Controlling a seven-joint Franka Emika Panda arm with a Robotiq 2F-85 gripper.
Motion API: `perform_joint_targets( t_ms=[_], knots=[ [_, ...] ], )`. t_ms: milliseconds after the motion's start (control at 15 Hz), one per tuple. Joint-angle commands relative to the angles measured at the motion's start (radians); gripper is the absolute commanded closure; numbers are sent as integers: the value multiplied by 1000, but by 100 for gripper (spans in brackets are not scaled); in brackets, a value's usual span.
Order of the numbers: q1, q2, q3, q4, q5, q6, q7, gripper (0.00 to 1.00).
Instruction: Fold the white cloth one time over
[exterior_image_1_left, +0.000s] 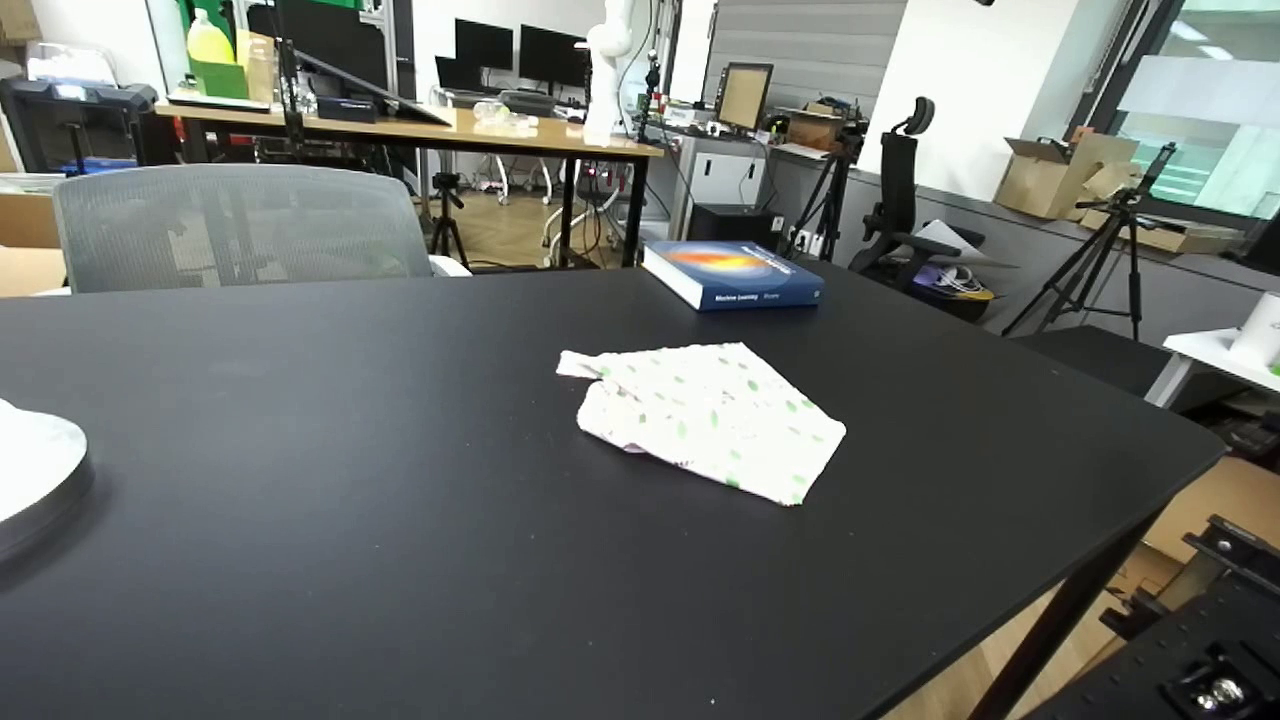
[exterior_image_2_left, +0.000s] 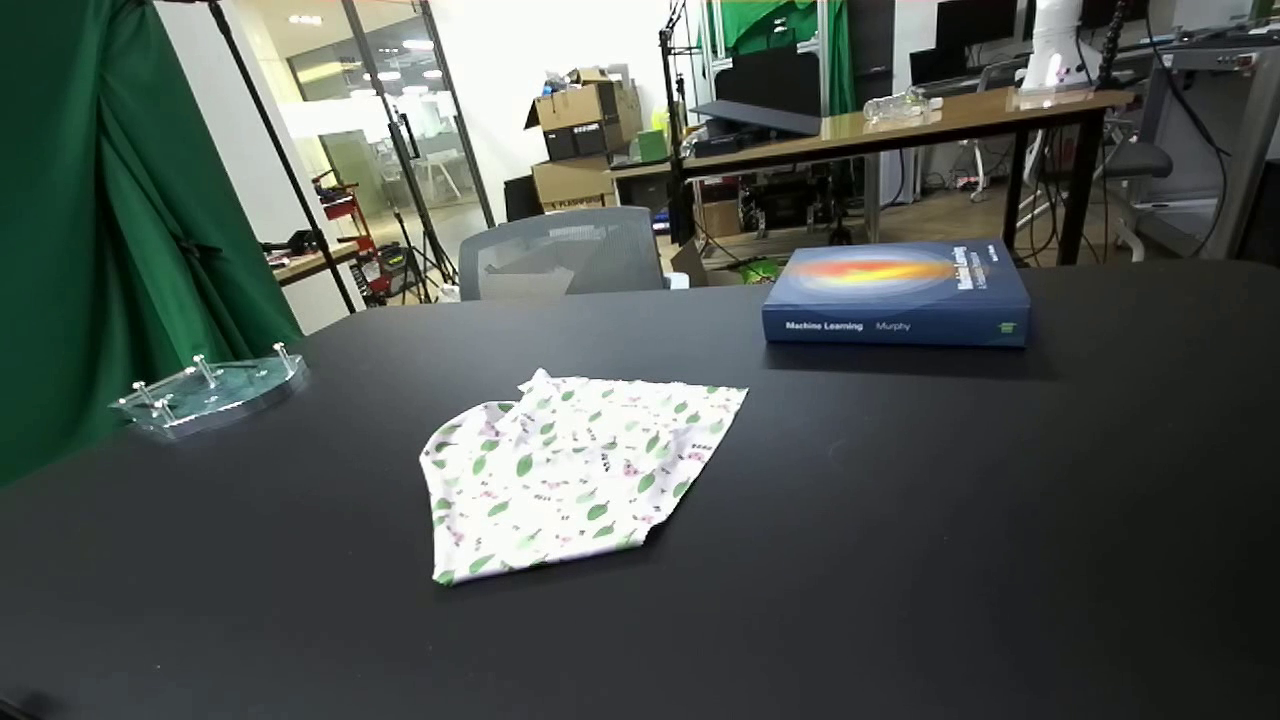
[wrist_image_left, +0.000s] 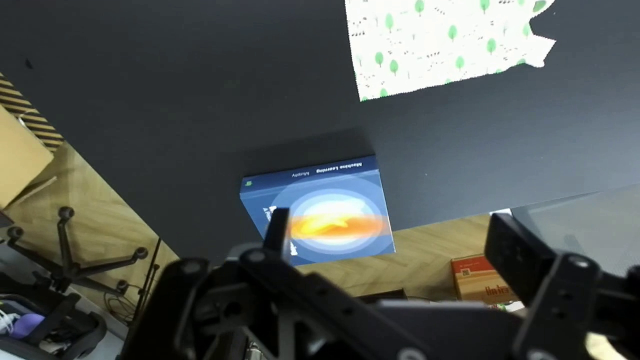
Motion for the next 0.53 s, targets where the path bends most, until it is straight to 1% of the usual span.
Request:
perform_joint_targets(
  t_ms=[0, 267, 467],
  knots=[
    [-14, 112, 6, 40, 2, -9, 83, 0],
    [-21, 287, 13, 83, -22, 40, 163, 0],
    [-4, 425, 4, 145, -37, 90, 205, 0]
  ],
)
